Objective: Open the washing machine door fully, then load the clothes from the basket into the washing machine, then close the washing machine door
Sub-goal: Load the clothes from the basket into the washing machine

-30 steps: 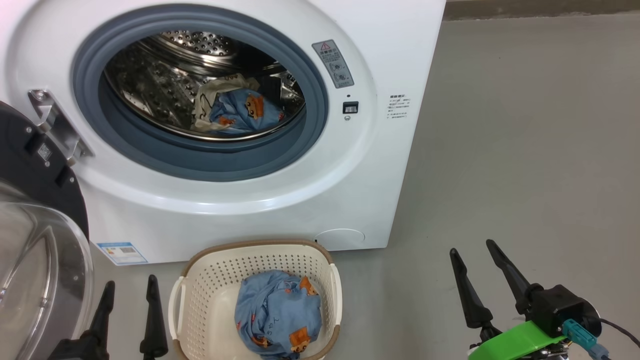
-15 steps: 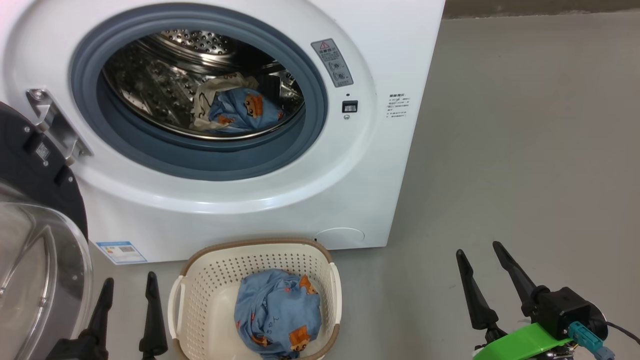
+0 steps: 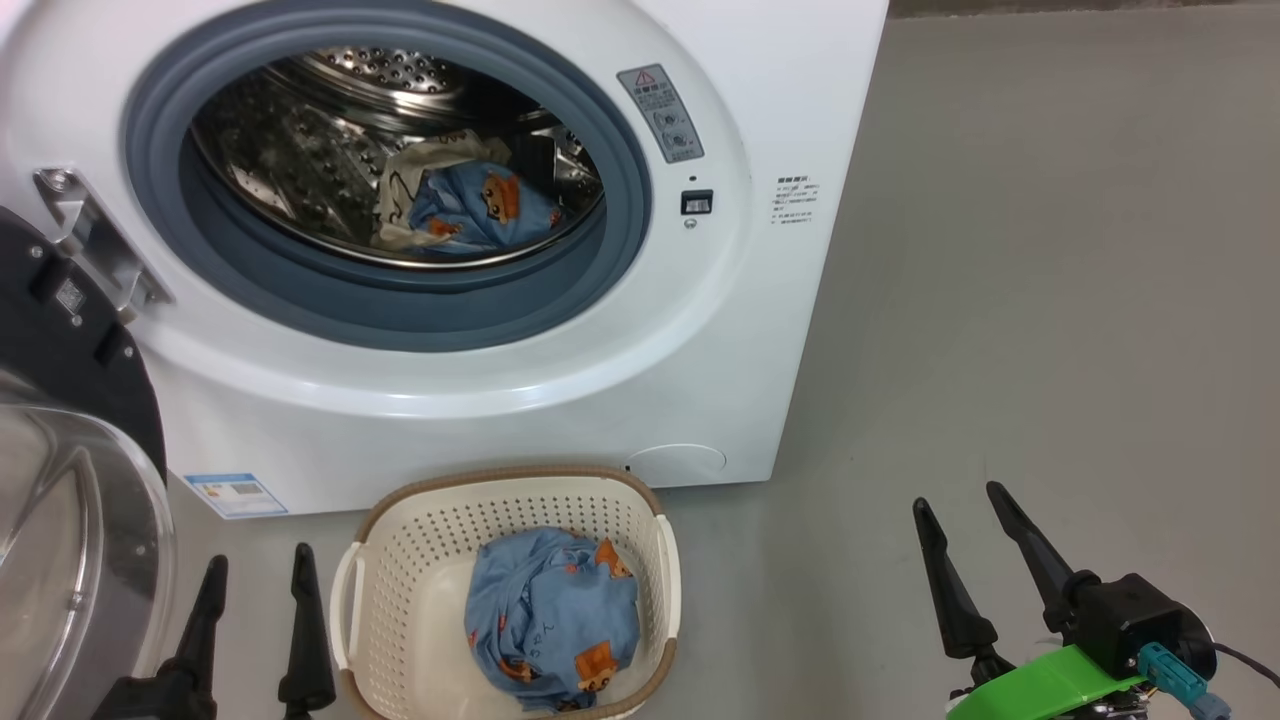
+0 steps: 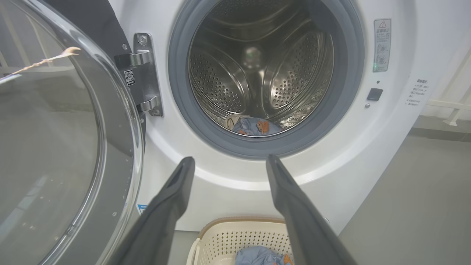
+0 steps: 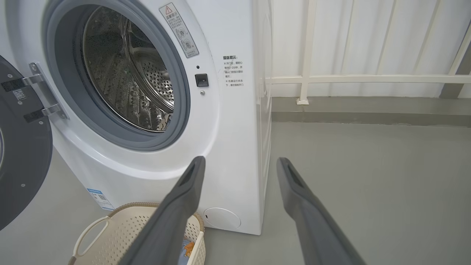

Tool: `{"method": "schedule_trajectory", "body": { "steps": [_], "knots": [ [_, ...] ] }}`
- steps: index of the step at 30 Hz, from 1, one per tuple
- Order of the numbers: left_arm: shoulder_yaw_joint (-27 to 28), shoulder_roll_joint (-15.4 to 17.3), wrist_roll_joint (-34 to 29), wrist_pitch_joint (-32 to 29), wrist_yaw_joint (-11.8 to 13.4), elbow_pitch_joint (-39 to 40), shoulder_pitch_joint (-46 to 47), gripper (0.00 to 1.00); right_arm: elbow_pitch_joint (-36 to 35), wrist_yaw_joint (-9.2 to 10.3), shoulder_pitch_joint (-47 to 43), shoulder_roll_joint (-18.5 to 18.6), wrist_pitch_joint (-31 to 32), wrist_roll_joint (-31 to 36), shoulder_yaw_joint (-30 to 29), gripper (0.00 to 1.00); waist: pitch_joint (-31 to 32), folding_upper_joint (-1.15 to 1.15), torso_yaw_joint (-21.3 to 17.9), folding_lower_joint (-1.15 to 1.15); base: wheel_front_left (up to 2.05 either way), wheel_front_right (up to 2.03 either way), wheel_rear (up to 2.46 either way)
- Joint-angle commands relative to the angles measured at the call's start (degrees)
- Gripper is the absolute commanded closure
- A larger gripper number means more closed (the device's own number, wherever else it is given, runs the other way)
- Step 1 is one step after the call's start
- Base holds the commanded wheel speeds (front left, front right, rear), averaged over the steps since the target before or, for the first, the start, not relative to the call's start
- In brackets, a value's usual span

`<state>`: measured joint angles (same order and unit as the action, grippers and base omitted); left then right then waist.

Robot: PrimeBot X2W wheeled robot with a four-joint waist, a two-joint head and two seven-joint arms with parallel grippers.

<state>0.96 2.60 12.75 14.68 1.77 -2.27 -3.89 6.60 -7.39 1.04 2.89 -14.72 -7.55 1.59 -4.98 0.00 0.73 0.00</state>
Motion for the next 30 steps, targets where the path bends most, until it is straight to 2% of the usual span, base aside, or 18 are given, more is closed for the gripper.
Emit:
{"method": "schedule_trajectory", "body": {
  "steps": [1,14,30],
  "knots": [
    [1.86,0.42,0.01,0.32,0.07,1.24,1.21,0.0,-1.54,-0.1,0.79,-0.02,-0.28,0.25,1.39,0.0,-0.3,0.0,-0.08,0.0,0.0,0.0,0.0],
    [-0.72,0.32,1.26,0.32,-1.32,-2.17,6.07,0.0,-1.93,-0.1,2.19,-0.02,-0.28,-0.08,1.51,0.0,-6.75,0.0,-1.09,0.0,0.0,0.0,0.0],
    [-4.98,0.29,4.08,0.32,-2.22,-11.29,19.05,0.0,-3.61,-0.1,7.01,-0.02,-0.28,0.27,1.69,0.0,-21.33,0.0,-4.54,0.0,0.0,0.0,0.0]
  ]
}}
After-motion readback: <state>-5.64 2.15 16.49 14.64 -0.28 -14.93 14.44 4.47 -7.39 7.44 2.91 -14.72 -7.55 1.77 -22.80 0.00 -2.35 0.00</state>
